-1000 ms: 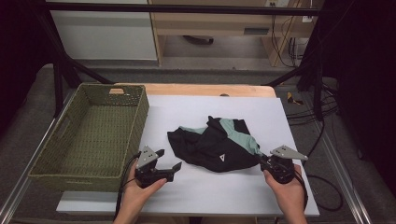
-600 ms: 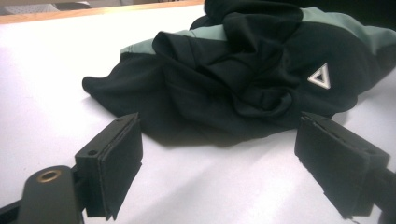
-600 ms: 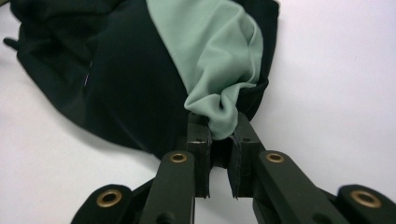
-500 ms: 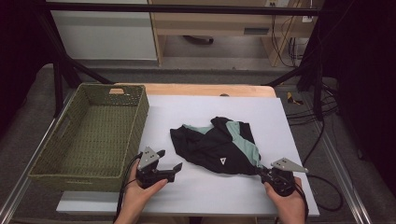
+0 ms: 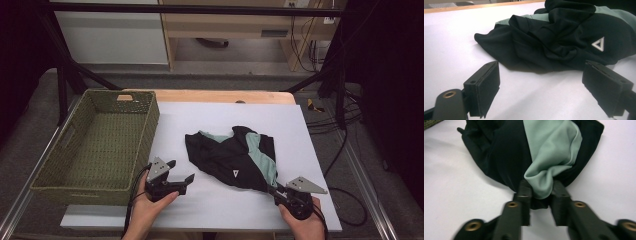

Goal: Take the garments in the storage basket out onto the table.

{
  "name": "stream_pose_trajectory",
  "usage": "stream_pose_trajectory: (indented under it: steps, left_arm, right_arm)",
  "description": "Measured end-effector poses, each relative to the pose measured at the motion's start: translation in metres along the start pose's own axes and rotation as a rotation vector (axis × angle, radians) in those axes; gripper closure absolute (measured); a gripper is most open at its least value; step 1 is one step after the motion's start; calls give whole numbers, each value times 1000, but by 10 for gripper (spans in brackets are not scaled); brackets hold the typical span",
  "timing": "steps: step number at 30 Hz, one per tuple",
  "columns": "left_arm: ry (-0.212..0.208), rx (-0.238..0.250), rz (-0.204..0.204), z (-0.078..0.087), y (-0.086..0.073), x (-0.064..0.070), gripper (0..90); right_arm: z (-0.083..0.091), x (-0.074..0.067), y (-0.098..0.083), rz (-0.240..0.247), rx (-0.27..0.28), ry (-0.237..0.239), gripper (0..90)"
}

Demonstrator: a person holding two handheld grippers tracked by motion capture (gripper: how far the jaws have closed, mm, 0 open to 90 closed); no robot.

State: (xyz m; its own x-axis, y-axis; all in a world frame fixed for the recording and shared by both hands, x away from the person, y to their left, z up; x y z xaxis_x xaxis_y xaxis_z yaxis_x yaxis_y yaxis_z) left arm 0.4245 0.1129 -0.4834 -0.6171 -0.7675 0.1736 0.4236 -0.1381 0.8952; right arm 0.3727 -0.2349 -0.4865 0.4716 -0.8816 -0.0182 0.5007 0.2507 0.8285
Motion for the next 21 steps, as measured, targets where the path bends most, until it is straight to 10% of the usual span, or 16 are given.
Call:
stream_pose_trajectory:
  steps: [9,21]
  left_arm:
    - [2,-10,-6,-2,-2,1,146]
    - [7,-5,-12,-1,-1,1,147]
  right_arm:
    - [1,8,29,28,6,-10,339]
    - [-38,15,89,77,9,10,365]
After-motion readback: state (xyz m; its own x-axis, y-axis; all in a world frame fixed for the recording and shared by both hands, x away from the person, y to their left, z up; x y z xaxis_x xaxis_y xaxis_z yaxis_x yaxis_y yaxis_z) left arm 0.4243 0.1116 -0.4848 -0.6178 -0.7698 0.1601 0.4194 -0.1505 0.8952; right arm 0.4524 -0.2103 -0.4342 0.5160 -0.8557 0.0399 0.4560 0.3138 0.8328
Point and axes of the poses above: each handheld gripper's, and its own axes: z roughly backward along the jaws, y roughly out of its top, x roughly to its right, the point moved 5 cm from there along -z, roughly forward along the jaws, and after that the axes turned 4 degrees about z, right-handed, at the moved point
